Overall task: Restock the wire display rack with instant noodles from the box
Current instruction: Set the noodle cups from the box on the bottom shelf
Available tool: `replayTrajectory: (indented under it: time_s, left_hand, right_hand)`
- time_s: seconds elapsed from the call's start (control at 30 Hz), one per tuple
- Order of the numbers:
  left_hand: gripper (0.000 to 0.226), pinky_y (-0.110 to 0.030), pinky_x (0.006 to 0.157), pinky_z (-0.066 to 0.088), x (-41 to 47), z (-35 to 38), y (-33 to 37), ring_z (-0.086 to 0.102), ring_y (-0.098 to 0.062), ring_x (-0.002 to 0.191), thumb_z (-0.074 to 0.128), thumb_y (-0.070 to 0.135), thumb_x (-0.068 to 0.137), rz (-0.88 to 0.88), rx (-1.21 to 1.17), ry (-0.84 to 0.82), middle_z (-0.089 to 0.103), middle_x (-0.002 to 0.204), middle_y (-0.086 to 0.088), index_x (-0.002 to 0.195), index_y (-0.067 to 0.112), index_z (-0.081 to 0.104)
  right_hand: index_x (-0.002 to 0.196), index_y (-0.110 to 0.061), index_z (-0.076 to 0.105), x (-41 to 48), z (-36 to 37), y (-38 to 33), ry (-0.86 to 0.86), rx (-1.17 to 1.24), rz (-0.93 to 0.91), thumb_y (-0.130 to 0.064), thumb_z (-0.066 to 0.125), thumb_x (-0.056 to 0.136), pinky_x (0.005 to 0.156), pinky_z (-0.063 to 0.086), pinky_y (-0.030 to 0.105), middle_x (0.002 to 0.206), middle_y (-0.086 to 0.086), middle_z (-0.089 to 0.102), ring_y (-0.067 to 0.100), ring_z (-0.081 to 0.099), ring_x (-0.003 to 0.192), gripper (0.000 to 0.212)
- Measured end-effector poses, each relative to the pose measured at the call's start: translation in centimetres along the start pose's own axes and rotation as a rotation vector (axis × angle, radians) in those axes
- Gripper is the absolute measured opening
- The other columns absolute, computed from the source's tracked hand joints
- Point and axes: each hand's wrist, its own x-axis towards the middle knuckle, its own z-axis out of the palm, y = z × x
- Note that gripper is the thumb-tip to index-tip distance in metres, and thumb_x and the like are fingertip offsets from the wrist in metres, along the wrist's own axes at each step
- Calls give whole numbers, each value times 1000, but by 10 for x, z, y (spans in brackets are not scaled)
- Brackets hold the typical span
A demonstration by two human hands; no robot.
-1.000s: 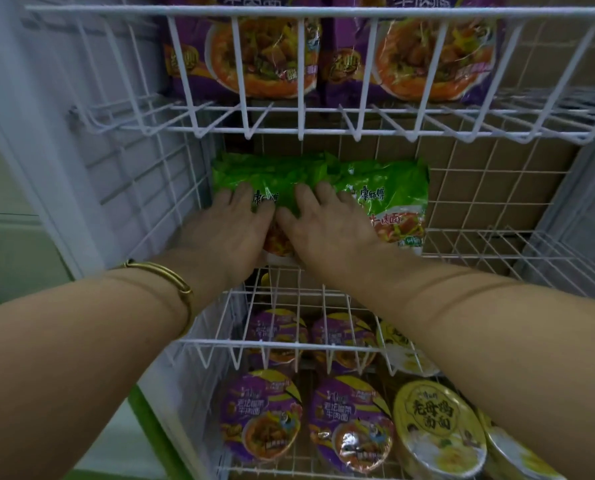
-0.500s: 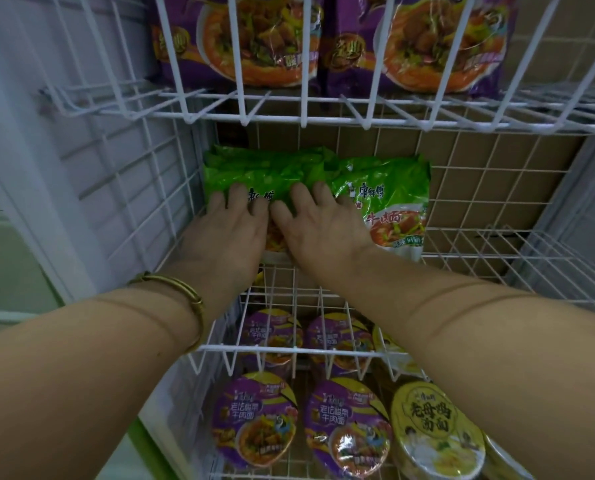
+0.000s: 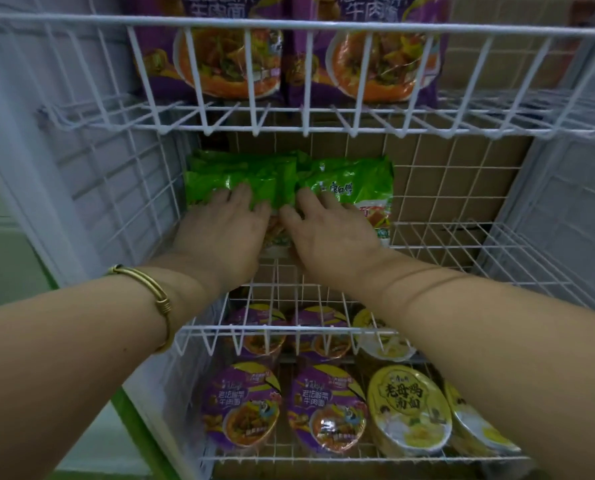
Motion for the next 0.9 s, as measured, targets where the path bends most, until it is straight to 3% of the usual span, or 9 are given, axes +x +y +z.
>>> replayTrajectory:
  time_s: [0.27,0.37,0.43,0.5,0.53,0.67,0.8,0.9]
  left_hand:
    - [46,-44,95,40,24,-8,49,39,-32,123,61,30,89,187,14,102,41,129,-11,130,18,43]
    - [55,-50,110,28,35,-2,62,29,-35,135,60,32,89,212,56,86,33,142,-13,138,19,37]
    - [70,-57,118,13,40,4,65,13,-37,145,55,40,91,185,96,52,18,155,-16,149,19,22]
    - [76,-59,119,6,45,11,66,5,-37,148,50,43,93,159,121,29,8,159,-14,153,17,11]
    - [73,-58,119,6,46,13,67,8,-36,147,51,42,93,153,119,30,11,158,-14,152,16,15]
    - [51,-56,115,16,53,19,67,23,-34,138,56,35,91,139,68,42,27,142,-11,133,20,30]
    - [47,-59,112,20,57,23,67,28,-36,134,57,31,90,152,117,99,31,139,-12,128,19,33]
    - [47,-61,112,17,61,22,68,28,-38,135,55,24,89,173,141,124,30,140,-14,128,18,32]
  right_hand:
    - [142,-18,34,-24,9,40,-116,-41,107,-30,56,96,92,47,49,142,13,30,37,41,128,52]
    - [145,-18,32,-27,14,52,-144,-47,136,-30,55,97,93,47,50,144,12,28,37,35,133,54]
    - [152,-20,24,-27,18,58,-151,-45,147,-32,52,99,102,44,53,153,14,21,40,24,142,61]
    - [156,-20,16,-26,19,63,-156,-32,162,-32,49,100,108,38,55,158,14,13,40,15,147,66]
    - [155,-19,17,-24,19,64,-150,-30,169,-32,49,100,107,38,55,158,14,15,40,16,146,64]
    - [134,-16,36,-19,22,62,-79,-76,165,-36,48,101,87,47,46,137,12,35,36,39,128,40]
    - [126,-14,38,-13,27,62,-108,-65,167,-36,40,102,72,44,40,128,11,41,33,48,117,32]
    - [126,-11,40,-8,31,63,-163,-59,169,-32,37,104,70,44,38,128,13,45,33,50,117,30]
